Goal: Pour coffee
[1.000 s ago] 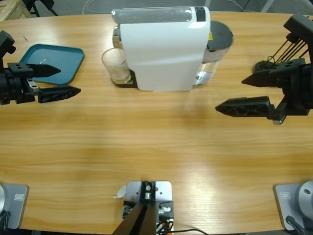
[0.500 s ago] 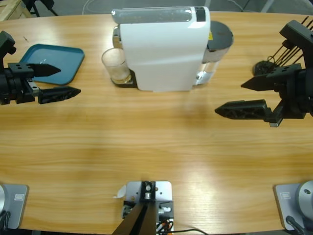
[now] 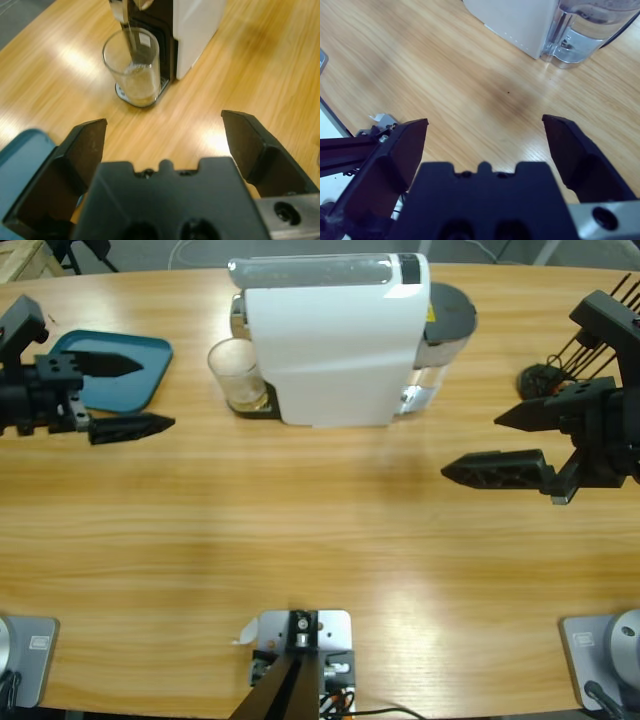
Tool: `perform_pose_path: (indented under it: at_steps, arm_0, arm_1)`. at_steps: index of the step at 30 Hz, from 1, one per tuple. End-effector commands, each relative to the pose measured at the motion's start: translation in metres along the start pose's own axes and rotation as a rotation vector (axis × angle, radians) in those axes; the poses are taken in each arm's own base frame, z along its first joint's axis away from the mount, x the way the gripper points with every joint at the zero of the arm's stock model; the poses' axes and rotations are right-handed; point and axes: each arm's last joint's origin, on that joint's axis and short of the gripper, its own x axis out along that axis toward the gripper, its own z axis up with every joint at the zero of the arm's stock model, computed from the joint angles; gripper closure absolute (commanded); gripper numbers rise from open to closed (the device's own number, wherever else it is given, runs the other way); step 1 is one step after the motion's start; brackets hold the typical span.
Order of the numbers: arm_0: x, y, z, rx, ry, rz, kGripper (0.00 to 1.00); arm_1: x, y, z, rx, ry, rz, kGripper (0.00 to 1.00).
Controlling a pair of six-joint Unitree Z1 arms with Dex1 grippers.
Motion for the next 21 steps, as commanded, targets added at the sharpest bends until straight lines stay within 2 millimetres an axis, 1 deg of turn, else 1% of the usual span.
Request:
perform_pose_path:
  at_steps: [1,3,8,12,21]
  arm_0:
    - [0.054,0.038,-0.013,-0.017,0.013,-0.079,0.0]
    - [0.068,0.045,-0.013,-0.014,0.013,-0.111,0.0]
    - [0.081,0.054,-0.012,0.008,0.018,-0.122,0.0]
    - [0.097,0.064,-0.01,0.004,0.012,-0.151,0.0]
    - [0.118,0.07,-0.003,0.018,0.006,-0.173,0.0]
  arm_1:
    - [0.014,-0.007,-0.013,0.038,0.078,-0.036,0.0]
    - [0.017,-0.007,-0.013,0.04,0.092,-0.039,0.0]
    - [0.031,-0.008,-0.008,0.048,0.112,-0.042,0.0]
    - [0.034,-0.008,-0.002,0.05,0.112,-0.043,0.0]
    - [0.04,-0.009,-0.003,0.052,0.129,-0.047,0.0]
